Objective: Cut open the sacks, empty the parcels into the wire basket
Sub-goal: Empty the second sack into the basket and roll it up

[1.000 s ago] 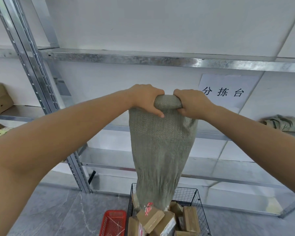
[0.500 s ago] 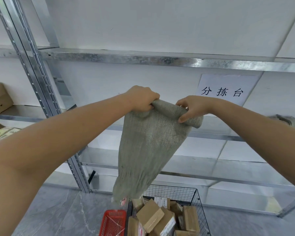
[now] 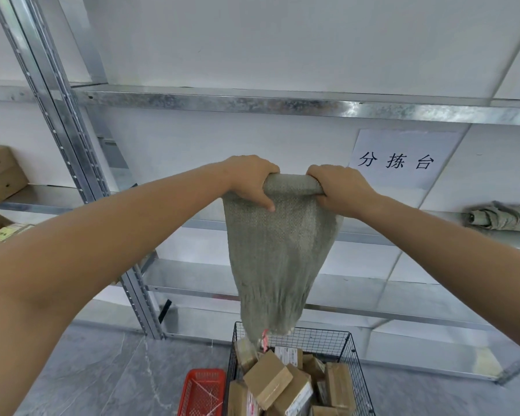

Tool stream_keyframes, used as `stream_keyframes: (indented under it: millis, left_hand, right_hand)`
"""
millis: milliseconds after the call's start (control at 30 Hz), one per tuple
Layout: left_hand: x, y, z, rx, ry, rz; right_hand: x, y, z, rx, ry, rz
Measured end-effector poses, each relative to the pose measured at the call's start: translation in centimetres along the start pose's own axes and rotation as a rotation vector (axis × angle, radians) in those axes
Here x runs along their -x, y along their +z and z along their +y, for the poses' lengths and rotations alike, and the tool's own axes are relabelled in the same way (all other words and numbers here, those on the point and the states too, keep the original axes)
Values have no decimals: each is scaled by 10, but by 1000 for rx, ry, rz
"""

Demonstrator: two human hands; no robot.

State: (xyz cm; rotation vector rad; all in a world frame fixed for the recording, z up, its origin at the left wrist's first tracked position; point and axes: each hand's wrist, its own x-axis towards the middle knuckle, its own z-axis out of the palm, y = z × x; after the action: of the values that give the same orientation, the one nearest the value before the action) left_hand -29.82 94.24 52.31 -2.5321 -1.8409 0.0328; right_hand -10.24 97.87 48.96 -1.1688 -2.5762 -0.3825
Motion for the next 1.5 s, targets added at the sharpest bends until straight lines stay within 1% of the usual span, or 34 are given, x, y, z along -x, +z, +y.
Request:
stream_keyframes:
  millis: [100, 133, 167, 233, 300, 433, 500, 533, 600, 667, 733, 800, 867, 900, 967, 1033, 1100, 1167, 1200, 1267, 1333, 1400, 1500]
  left_hand:
    - [3, -8, -7, 209, -45, -243]
    - [4, -8, -9, 230, -71, -286]
    - [3, -6, -11, 225, -93, -289]
    - [2, 0, -11, 183, -103, -230]
    - [0, 7, -10, 106, -91, -140]
    - [-2, 12, -5, -136, -74, 113]
    - [-2, 15, -3, -248, -46, 247]
    - [-2, 17, -3, -293, -34, 307]
    - [-3, 21, -3, -373, -23, 381]
    - [-3, 21, -5, -389, -34, 376]
    - [-3, 17, -5, -321, -50, 305]
    - [-3, 9, -2, -224, -46, 177]
    - [-4, 0, 0, -53, -27, 45]
    - [-5, -4, 1, 16, -14, 6]
    - [-7, -7, 3, 24, 8, 11]
    - [-10, -5, 6, -63, 7, 80]
    - [-14, 0, 8, -157, 3, 148]
    - [-16, 4, 8, -237, 6, 206]
    - [-16, 6, 8, -268, 12, 238]
    - [-16, 8, 6, -319, 28, 291]
    - [-14, 10, 6, -374, 55, 353]
    - [-12, 13, 4, -393, 117, 474]
    - [-12, 20, -3, -488, 181, 561]
  right_hand:
    - [2, -1, -2, -4, -23, 20]
    - [3, -1, -3, 9, -28, 25]
    - [3, -1, -3, 25, -30, 28]
    - [2, -2, -2, 47, -24, -8]
    - [-1, -4, -1, -1, -1, -125]
    - [-10, -13, 0, -232, 38, -426]
    - [-14, -16, 2, -378, 64, -501]
    - [-15, -16, 3, -418, 68, -502]
    - [-15, -15, 5, -429, 49, -431]
    - [-12, -10, 4, -384, 11, -280]
    - [-8, -6, 2, -295, -27, -132]
    - [-5, -4, 0, -157, -44, -24]
    - [-2, -2, -1, -50, -44, 54]
    - [-1, -1, -1, -17, -44, 89]
    - [0, 1, -1, 20, -43, 137]
    - [1, 2, 1, 31, -22, 137]
    - [0, -1, 2, 31, 16, 111]
    - [-3, -5, 4, -9, 55, 21]
    - [-4, -8, 5, -73, 79, -68]
    - [-7, -15, 6, -296, 129, -272]
    - [-10, -19, 8, -447, 135, -403]
    - [-13, -21, 10, -468, 118, -476]
    - [-15, -19, 11, -470, 122, -500]
